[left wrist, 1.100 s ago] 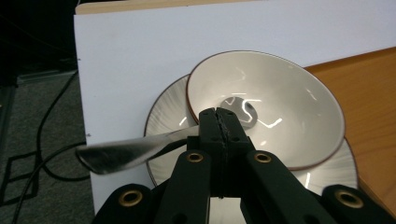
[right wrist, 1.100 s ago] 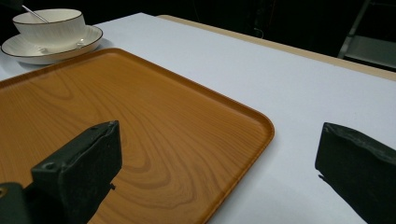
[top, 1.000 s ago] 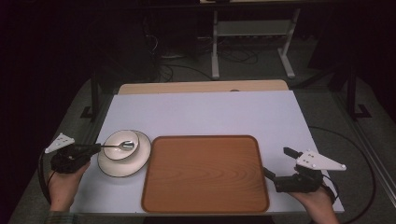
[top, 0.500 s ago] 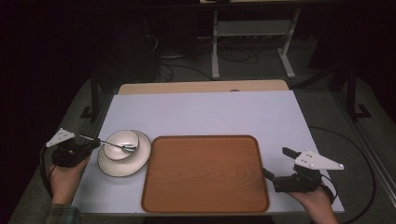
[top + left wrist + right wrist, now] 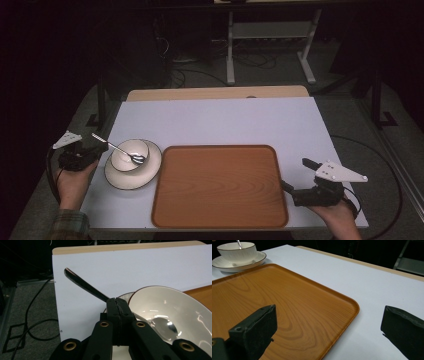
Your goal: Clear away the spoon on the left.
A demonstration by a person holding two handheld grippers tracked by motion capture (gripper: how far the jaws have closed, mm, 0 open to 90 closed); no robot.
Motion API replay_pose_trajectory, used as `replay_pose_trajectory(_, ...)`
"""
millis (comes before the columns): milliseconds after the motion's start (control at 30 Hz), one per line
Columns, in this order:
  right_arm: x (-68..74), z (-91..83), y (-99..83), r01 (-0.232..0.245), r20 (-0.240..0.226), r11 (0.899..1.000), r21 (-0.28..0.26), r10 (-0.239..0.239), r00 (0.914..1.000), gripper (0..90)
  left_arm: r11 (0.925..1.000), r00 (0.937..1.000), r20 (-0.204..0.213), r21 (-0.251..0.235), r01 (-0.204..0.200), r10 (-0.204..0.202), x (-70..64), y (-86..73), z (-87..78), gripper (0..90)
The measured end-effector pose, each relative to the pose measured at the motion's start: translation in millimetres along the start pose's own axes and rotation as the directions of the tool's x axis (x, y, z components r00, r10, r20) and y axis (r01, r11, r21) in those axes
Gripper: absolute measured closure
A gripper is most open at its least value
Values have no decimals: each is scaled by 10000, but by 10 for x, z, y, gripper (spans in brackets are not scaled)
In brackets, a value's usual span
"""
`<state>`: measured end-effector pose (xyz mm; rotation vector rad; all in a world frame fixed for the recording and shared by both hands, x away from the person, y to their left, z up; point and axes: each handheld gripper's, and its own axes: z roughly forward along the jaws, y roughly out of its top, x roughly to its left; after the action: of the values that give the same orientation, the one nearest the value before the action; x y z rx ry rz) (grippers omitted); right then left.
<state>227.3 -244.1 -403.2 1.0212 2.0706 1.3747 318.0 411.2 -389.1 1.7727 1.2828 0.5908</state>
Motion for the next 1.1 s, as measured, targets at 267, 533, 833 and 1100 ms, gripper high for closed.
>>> replay_pose_trajectory(267, 1, 3, 0, -47, -5, 10000, -3, 47, 10000, 0, 10000, 10000, 14, -73, -38, 38, -24, 36, 40, 900)
replay_pose_trajectory(533, 6, -8, 1, -32, -15, 10000, -54, 32, 10000, 0, 9996, 9998, 172, -252, 108, -104, -98, -24, -131, 693)
replay_pose_trajectory(833, 7, -10, 6, -28, 45, 10000, -78, 28, 10000, 0, 9975, 9992, 255, -625, 322, -306, -61, -56, -90, 369)
replay_pose_trajectory(1100, 3, -12, 6, -43, 43, 10000, -79, 43, 10000, 0, 9975, 9990, 337, -628, 328, -307, -62, 0, 148, 216)
